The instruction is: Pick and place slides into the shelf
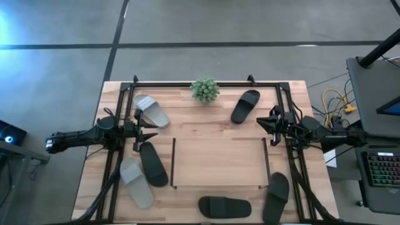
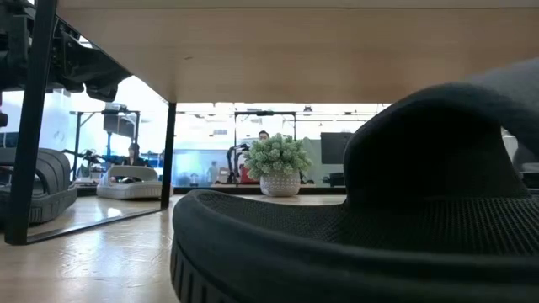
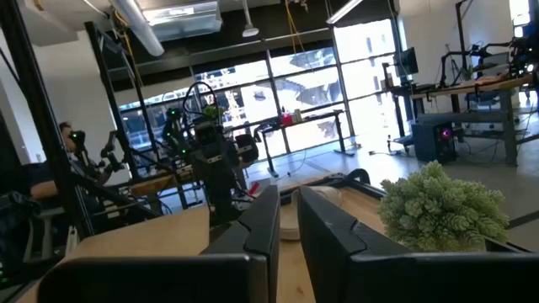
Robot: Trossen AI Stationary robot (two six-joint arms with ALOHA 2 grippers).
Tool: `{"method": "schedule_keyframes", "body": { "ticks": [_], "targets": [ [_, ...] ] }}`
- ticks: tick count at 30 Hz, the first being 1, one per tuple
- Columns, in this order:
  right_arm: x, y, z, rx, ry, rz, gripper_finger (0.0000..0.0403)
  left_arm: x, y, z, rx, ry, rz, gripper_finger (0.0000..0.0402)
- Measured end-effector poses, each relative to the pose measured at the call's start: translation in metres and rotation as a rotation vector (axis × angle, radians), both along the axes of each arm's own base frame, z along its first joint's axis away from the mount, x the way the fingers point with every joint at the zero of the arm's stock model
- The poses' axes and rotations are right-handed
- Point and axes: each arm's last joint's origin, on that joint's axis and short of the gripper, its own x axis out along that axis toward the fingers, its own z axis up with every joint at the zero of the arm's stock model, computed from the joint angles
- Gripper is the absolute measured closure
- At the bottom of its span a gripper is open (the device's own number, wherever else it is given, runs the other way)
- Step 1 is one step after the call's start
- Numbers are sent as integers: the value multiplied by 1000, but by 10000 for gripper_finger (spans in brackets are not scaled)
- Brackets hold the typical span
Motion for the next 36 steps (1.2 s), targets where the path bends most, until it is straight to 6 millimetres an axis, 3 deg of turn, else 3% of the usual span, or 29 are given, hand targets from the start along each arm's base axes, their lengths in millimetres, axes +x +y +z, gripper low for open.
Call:
{"method": "schedule_keyframes", "body": {
  "ticks": [29, 36],
  "targets": [
    [0, 0, 0, 12, -4, 4, 364, 0, 0, 0, 0, 0, 0, 278],
    [-1, 0, 3, 487, -136, 119, 364, 0, 0, 0, 0, 0, 0, 278]
  ]
}}
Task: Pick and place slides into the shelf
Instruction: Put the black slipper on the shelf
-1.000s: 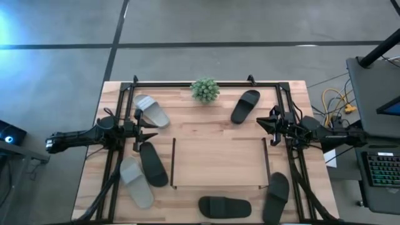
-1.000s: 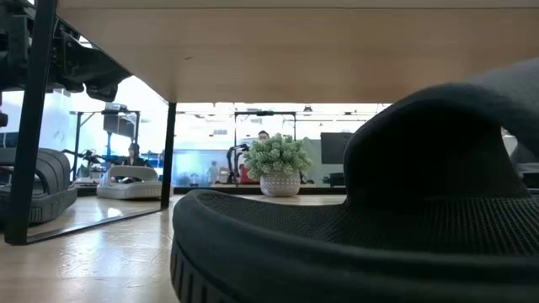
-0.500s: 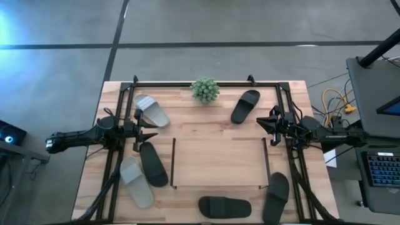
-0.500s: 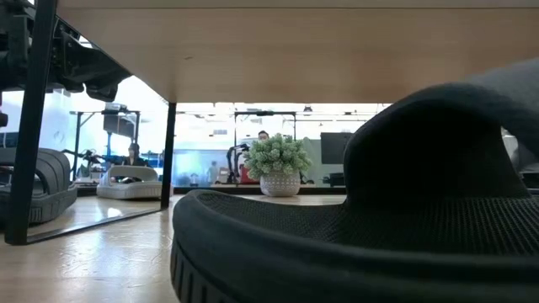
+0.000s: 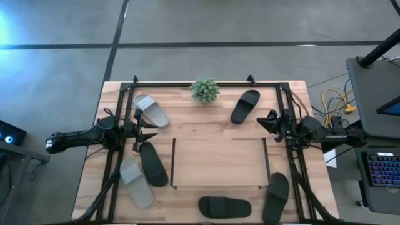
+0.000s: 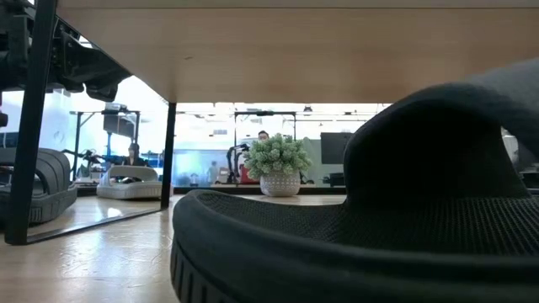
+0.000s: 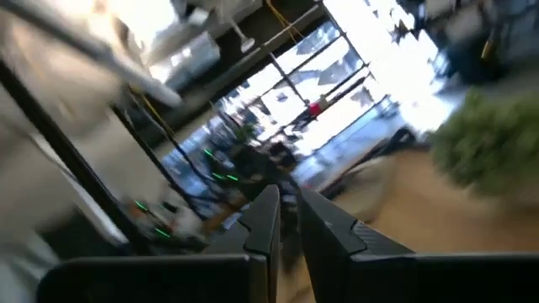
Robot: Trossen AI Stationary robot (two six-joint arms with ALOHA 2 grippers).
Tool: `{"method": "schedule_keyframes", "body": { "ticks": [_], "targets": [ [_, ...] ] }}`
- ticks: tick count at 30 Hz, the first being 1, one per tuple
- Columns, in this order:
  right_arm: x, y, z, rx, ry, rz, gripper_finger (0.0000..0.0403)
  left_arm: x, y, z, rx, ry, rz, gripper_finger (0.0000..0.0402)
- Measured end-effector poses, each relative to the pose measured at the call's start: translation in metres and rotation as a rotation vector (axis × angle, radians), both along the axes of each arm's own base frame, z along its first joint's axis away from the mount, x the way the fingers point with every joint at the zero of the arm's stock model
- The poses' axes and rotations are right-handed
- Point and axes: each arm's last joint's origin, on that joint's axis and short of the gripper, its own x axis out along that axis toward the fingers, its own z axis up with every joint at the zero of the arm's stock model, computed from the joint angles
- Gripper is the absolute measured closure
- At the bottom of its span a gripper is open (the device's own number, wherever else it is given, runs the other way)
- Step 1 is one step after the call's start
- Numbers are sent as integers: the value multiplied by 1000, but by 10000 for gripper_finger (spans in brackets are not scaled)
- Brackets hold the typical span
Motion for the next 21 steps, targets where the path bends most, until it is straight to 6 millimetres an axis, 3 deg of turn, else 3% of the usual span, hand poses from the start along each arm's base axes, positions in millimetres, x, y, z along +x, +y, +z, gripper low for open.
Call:
{"method": "schedule_keyframes", "body": {
  "ticks": [4, 6, 11, 16, 21],
  "targets": [
    [0, 0, 2, 387, -104, 99, 364, 0, 0, 0, 0, 0, 0, 278],
    [0, -1, 1, 463, -119, 98, 364, 0, 0, 0, 0, 0, 0, 278],
    [0, -3, 1, 417, -120, 18, 364, 0, 0, 0, 0, 0, 0, 278],
    [-5, -6, 11, 530, -279, -42, 364, 0, 0, 0, 0, 0, 0, 278],
    [-7, -7, 19, 410, -332, -125, 364, 0, 0, 0, 0, 0, 0, 278]
  ]
}}
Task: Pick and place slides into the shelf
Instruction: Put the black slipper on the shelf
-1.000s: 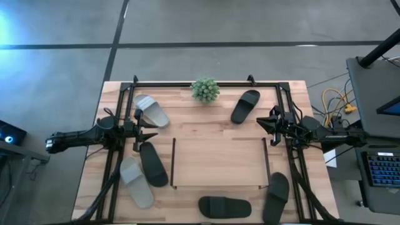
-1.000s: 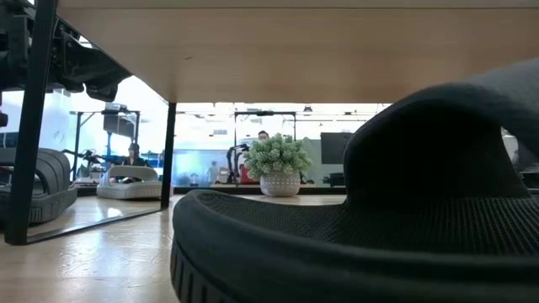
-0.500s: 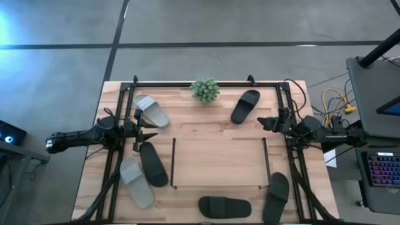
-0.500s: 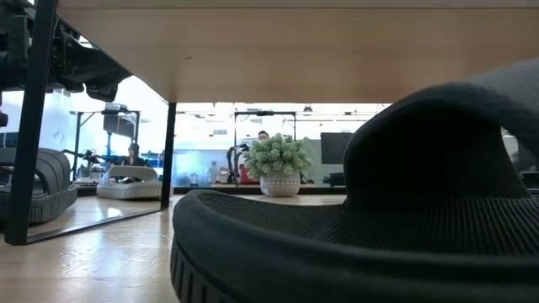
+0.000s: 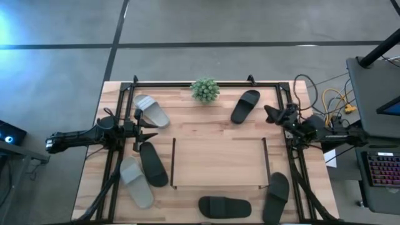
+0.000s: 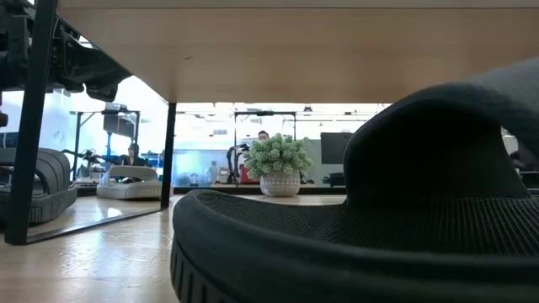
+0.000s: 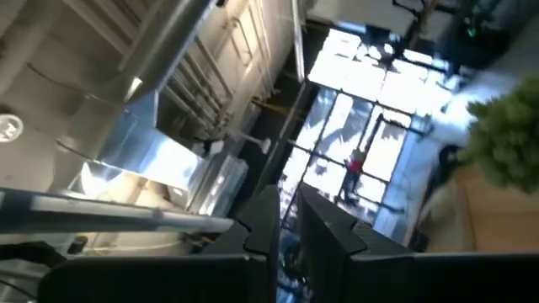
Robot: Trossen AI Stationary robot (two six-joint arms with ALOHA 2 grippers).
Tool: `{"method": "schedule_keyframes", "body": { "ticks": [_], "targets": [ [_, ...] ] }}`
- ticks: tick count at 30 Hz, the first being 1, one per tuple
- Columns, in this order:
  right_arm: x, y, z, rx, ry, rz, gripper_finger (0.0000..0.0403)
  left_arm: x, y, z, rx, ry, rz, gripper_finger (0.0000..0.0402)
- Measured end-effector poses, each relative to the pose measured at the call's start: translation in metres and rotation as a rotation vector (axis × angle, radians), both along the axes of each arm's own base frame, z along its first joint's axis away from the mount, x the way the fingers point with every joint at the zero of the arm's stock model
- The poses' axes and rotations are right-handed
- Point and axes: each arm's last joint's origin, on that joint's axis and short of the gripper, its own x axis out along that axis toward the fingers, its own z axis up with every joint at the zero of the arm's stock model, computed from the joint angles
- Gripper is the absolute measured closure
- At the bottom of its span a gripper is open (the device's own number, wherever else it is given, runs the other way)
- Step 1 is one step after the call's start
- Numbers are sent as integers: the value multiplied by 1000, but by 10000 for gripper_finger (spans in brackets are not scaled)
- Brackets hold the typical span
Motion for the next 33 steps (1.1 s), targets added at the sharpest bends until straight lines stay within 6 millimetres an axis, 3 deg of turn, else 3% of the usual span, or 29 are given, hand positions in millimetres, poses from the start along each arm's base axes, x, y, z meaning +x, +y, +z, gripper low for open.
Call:
{"method": "schedule_keyframes", "body": {
  "ticks": [5, 10, 16, 24, 28, 33],
  "targets": [
    [5, -2, 12, -18, 19, -90, 364, 0, 0, 0, 0, 0, 0, 278],
    [27, -2, 52, -143, 193, -148, 364, 0, 0, 0, 0, -1, 0, 278],
    [71, -7, 88, -334, 689, -263, 364, 0, 0, 0, 0, 0, 0, 278],
    [94, -26, 93, -186, 1447, -291, 364, 0, 0, 0, 0, 0, 0, 278],
    [110, -32, 98, -216, 1701, -266, 352, 0, 0, 0, 0, 0, 0, 278],
    [136, -44, 89, -229, 1959, -226, 300, 0, 0, 0, 0, 0, 0, 278]
  ]
}}
